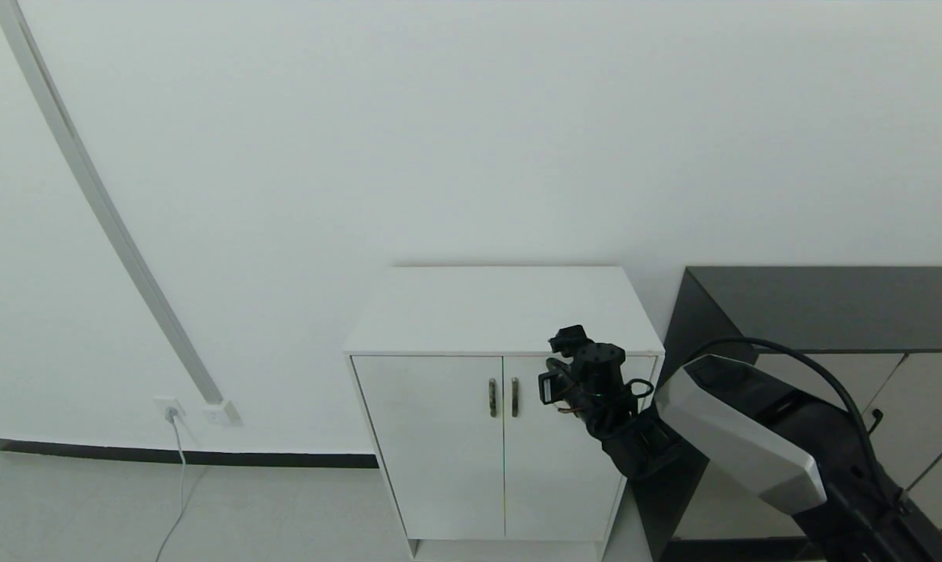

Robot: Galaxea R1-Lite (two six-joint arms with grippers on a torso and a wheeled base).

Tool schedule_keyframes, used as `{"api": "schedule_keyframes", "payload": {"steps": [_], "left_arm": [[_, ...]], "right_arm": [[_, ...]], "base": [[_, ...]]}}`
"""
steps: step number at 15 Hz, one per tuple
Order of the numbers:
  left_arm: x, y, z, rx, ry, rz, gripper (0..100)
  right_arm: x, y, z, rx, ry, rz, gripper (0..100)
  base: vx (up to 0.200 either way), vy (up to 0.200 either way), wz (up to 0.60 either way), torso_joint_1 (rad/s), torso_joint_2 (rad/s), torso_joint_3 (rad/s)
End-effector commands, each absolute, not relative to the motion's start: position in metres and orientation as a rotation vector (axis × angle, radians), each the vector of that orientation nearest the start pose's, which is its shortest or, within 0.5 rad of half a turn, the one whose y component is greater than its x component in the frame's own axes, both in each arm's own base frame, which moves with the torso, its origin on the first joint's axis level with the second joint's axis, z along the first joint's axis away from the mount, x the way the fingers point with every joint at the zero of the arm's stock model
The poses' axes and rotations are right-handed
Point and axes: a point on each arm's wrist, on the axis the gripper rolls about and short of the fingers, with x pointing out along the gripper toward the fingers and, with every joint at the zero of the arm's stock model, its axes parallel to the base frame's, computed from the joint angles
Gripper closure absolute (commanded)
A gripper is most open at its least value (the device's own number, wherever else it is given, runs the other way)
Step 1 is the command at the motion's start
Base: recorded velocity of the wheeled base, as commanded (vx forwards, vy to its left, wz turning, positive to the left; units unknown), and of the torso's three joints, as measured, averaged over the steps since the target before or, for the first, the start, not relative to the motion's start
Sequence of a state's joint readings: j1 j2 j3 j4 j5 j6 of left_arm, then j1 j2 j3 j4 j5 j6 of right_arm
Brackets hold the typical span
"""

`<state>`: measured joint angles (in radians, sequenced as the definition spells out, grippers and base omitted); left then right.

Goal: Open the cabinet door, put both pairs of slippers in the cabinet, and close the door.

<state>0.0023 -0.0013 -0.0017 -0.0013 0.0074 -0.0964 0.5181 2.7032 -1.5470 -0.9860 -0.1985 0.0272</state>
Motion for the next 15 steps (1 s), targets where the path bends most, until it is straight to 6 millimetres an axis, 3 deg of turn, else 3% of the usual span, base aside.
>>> {"api": "schedule_keyframes", "payload": {"steps": [1,6,15], "left_arm": [[-0.023,0.000,0.076,-0.097,-0.004,0.011,100],[-0.023,0.000,0.076,-0.097,-0.004,0.011,100],[-0.023,0.000,0.076,-0.098,-0.004,0.012,100]], "right_arm": [[0.445,0.249,-0.019,-0.034,0.167,0.316,100],[0.422,0.238,0.003,-0.032,0.169,0.320,100],[0.354,0.178,0.044,-0.052,0.226,0.225,100]], "base": [[0.000,0.000,0.00,0.000,0.00,0.000],[0.000,0.000,0.00,0.000,0.00,0.000],[0.000,0.000,0.00,0.000,0.00,0.000]]}}
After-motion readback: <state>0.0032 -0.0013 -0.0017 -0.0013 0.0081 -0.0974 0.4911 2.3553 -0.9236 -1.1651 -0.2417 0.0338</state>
